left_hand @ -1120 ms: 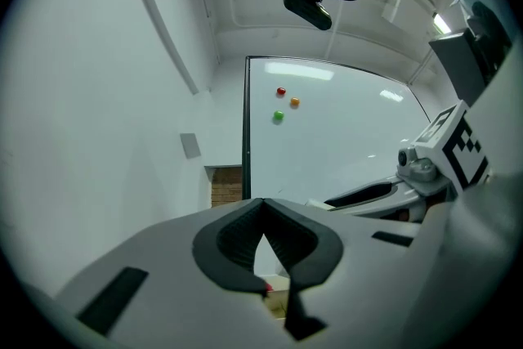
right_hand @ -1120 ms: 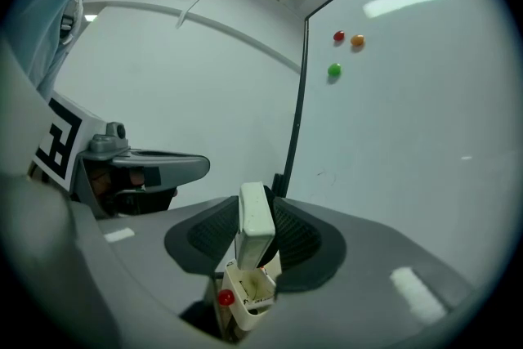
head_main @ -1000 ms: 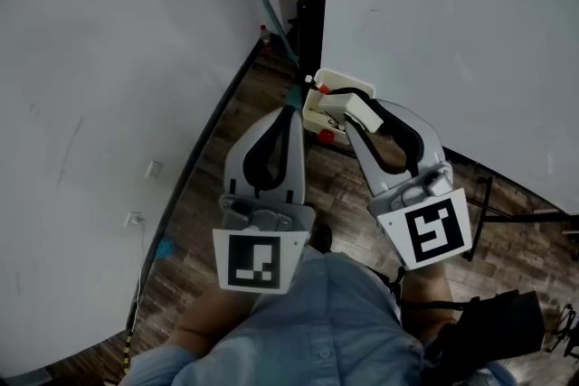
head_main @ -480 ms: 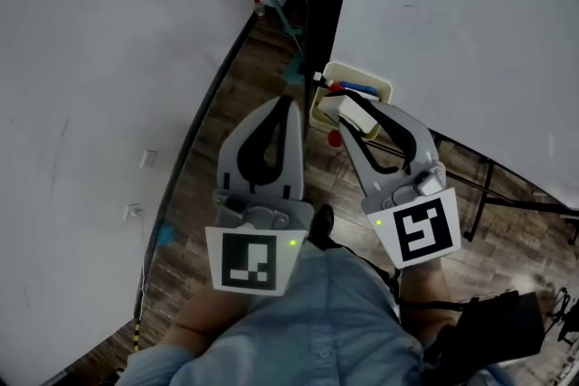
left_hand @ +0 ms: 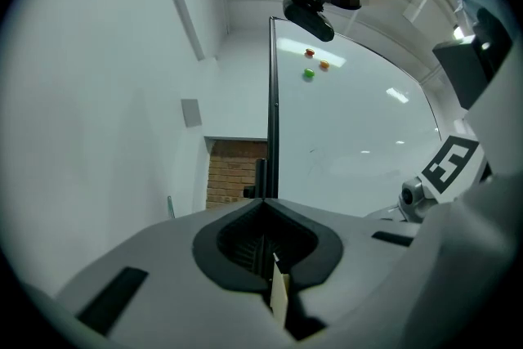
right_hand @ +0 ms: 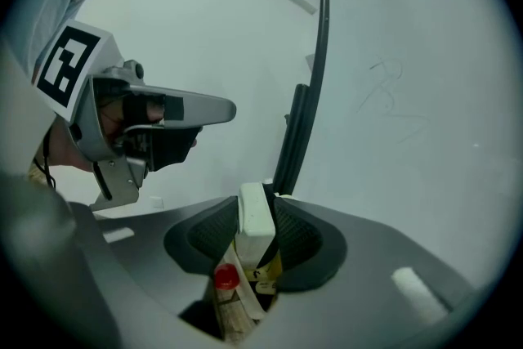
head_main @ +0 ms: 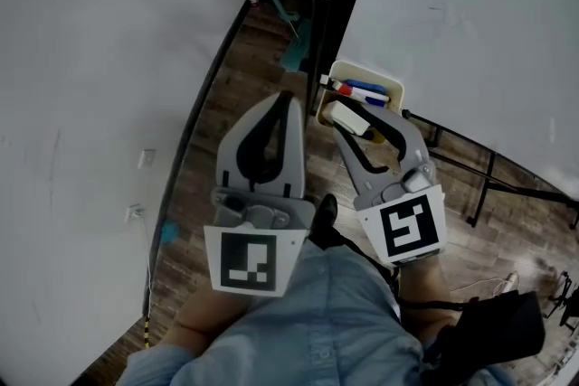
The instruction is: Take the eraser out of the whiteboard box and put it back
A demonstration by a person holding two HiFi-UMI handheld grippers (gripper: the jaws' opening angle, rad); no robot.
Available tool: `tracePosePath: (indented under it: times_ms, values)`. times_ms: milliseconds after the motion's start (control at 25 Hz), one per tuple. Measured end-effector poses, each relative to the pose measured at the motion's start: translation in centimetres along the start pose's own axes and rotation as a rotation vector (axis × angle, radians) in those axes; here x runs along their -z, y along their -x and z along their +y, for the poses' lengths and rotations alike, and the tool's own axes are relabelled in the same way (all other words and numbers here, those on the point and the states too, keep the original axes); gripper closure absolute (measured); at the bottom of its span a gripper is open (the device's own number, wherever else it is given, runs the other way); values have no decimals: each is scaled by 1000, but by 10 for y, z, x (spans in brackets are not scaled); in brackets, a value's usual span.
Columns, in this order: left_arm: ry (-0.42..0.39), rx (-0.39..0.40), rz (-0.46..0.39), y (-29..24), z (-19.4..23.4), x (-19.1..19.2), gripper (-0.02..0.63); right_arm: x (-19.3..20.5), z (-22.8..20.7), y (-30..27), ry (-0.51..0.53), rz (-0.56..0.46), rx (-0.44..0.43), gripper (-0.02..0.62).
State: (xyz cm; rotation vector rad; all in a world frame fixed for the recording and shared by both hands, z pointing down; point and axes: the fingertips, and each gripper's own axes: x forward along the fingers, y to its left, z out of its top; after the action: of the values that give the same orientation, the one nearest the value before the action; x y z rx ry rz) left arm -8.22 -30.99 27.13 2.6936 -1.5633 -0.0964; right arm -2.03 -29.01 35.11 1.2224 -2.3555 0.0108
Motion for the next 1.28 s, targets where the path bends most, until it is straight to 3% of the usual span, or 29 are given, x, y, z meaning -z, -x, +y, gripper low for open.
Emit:
tracePosePath:
  times_ms: [360,680,960,1080,1280]
  values:
    - [11,19,11,-9,7,6,601,26,7,-20,32,136,-7,451]
    - [-6,-1,6,3,4,1,601,23,8,-17,0,101,-18,420]
    - [-40,-29,-21,22,-6,-15,601,-4,7,14,-38,-20,-9,420]
    - [-50,-33,-44,29,-18,-25,601,-28,1,37,-99,-142,9,425]
    - [-73,-39,-89,40,-42,-44,601,-61,-19,87,-199,-352,57,512]
